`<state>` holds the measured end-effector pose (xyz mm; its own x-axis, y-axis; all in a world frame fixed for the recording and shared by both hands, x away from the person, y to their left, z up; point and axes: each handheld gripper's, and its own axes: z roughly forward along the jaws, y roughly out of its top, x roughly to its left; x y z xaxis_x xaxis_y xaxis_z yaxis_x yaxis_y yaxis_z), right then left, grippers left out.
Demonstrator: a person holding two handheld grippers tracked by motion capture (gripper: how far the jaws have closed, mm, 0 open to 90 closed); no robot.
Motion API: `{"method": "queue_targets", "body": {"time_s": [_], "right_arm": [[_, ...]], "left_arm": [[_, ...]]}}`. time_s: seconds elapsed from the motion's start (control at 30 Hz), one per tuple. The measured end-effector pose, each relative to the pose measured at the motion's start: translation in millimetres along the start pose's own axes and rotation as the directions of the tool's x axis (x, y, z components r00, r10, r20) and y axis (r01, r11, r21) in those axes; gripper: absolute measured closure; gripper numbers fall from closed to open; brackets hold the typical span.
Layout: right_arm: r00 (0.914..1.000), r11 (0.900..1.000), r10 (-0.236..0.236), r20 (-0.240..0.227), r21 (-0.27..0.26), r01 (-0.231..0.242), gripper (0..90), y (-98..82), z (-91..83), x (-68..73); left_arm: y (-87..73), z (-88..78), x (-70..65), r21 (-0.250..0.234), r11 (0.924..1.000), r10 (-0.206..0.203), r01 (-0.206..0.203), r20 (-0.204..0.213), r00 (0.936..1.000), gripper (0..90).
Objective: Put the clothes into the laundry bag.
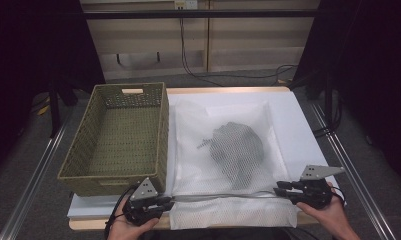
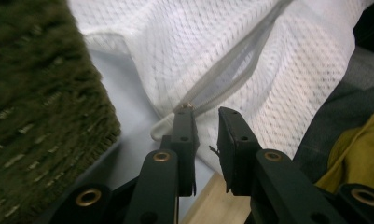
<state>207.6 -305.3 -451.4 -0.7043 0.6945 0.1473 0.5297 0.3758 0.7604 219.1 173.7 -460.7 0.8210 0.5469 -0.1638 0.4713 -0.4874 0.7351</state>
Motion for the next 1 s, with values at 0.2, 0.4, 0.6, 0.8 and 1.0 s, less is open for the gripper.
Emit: {"method": "queue_targets", "body": {"time_s": [0.2, 0.4, 0.6, 0.8, 1.0], "right_arm": [[0.9974, 0.999, -0.034, -0.063, -0.032, 0.032, 61.2, 20.5, 12.7, 10.0], [0.9922, 0.998, -0.06, -0.109, -0.042, 0.056, 59.2, 38.4, 32.1, 22.1], [0.9813, 0.994, -0.112, -0.156, -0.034, 0.108, 59.4, 53.4, 53.6, 39.1], [0.9714, 0.994, -0.113, -0.209, -0.036, 0.107, 57.5, 61.9, 72.7, 47.5], [0.9648, 0.991, -0.13, -0.229, -0.021, 0.129, 56.8, 72.2, 87.1, 54.2]], "left_arm": [[-2.0, -6.8, 3.7, -0.037, 0.9993, -0.005, 0.005, -0.017, 0.9998, 74.9], [-3.4, -10.1, 4.8, -0.045, 0.999, -0.005, 0.003, -0.034, 0.9994, 72.8], [-4.2, -17.5, 4.8, -0.082, 0.9966, 0.001, -0.005, -0.052, 0.9986, 67.8], [-6.0, -23.7, 3.0, -0.124, 0.9922, 0.005, -0.012, -0.059, 0.9983, 64.6], [-9.1, -26.9, 6.5, -0.146, 0.9891, -0.034, 0.023, -0.067, 0.9972, 56.3]]}}
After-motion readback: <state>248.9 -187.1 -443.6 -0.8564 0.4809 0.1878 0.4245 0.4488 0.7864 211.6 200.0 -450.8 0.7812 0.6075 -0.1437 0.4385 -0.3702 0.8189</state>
